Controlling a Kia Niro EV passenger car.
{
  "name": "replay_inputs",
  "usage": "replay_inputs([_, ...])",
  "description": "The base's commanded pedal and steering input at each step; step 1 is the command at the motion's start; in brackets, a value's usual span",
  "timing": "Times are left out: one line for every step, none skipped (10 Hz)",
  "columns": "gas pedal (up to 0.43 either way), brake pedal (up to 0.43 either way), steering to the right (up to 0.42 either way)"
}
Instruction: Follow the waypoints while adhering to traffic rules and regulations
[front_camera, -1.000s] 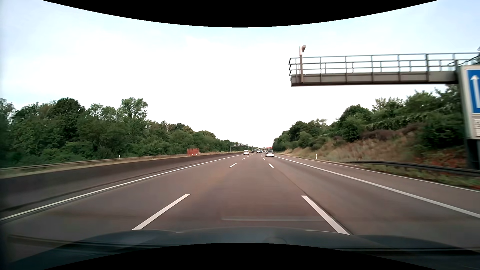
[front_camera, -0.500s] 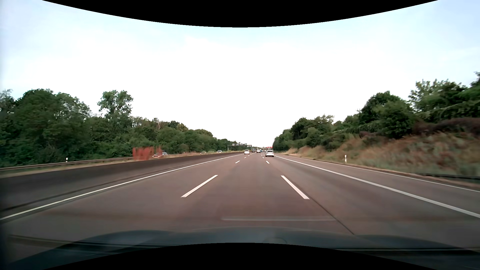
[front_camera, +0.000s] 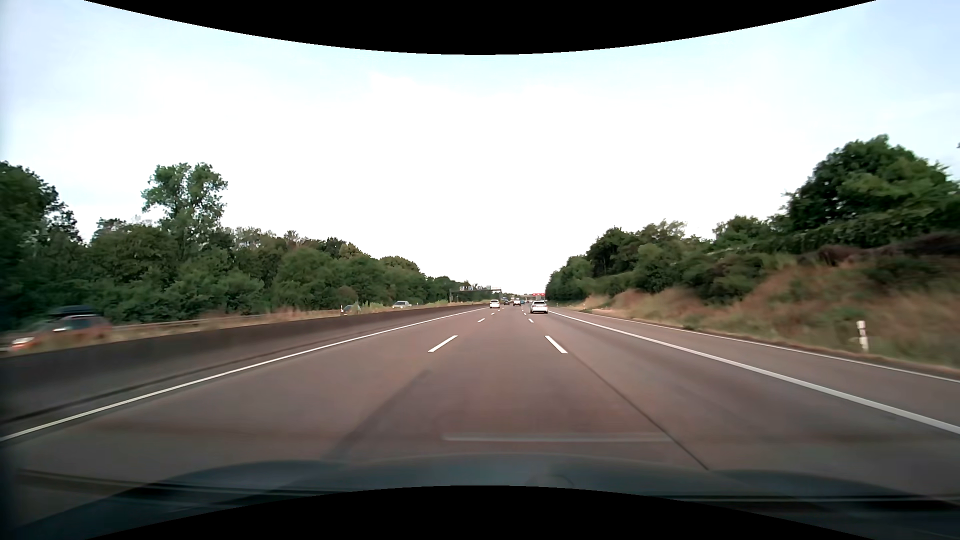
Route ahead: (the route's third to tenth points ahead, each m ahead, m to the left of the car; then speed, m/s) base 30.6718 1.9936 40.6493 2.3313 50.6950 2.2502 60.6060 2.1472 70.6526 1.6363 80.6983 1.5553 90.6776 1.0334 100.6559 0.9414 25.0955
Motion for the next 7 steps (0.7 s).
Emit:
replay_inputs([0.189,0.0,-0.002])
replay_inputs([0.189,0.0,-0.002])
replay_inputs([0.189,0.0,-0.002])
replay_inputs([0.189,0.0,-0.002])
replay_inputs([0.189,0.0,-0.002])
replay_inputs([0.189,0.0,-0.002])
replay_inputs([0.189,0.0,-0.002])
